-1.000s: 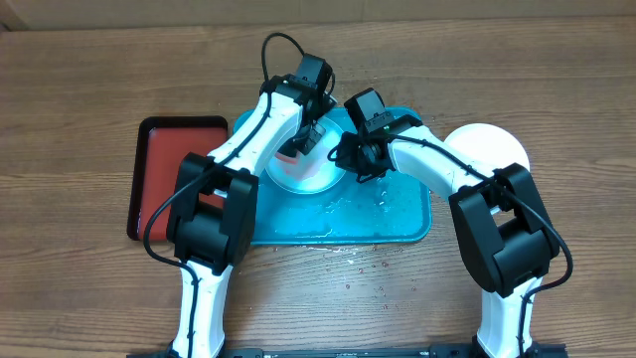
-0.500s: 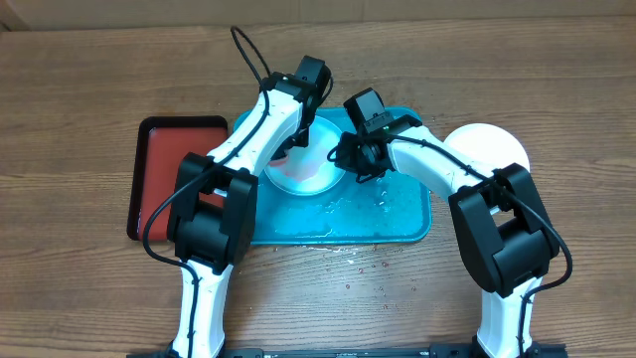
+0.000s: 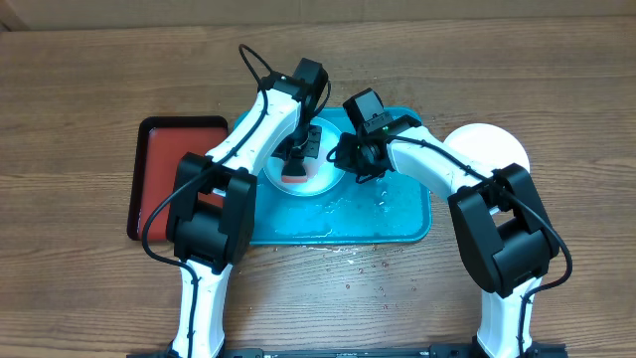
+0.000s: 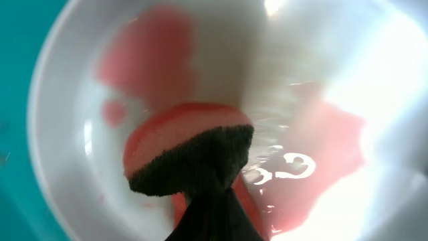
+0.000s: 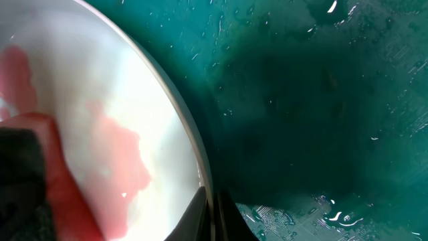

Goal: Clean dirty plates on tray and stack at the side
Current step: 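Scrub the light-blue plate with the sponge while the right gripper holds it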

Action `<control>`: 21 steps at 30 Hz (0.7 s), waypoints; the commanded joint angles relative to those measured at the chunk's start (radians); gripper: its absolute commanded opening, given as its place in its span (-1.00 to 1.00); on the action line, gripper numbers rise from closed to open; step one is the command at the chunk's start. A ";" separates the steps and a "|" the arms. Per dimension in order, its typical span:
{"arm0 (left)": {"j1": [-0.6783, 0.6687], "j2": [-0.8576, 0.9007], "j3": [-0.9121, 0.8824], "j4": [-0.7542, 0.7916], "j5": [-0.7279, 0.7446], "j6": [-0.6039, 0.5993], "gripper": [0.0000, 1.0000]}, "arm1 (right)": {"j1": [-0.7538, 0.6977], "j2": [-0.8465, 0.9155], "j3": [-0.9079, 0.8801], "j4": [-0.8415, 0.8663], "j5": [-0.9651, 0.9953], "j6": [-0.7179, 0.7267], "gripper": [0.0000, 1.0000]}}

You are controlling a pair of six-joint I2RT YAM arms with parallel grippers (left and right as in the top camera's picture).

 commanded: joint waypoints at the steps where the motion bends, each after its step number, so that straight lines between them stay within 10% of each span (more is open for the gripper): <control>1: -0.008 0.014 0.010 0.044 0.117 0.227 -0.92 | 0.005 0.015 -0.009 -0.008 0.007 0.000 -0.92; 9: -0.008 0.014 0.010 0.197 -0.010 0.282 -0.91 | 0.005 0.015 -0.009 -0.008 0.007 0.000 -0.93; 16: -0.008 0.014 0.010 0.172 -0.426 -0.082 -0.91 | 0.005 0.015 -0.009 -0.008 0.008 0.000 -0.92; 21: -0.008 0.014 0.010 0.064 -0.314 -0.154 -0.91 | 0.005 0.015 -0.009 -0.007 0.008 0.000 -0.93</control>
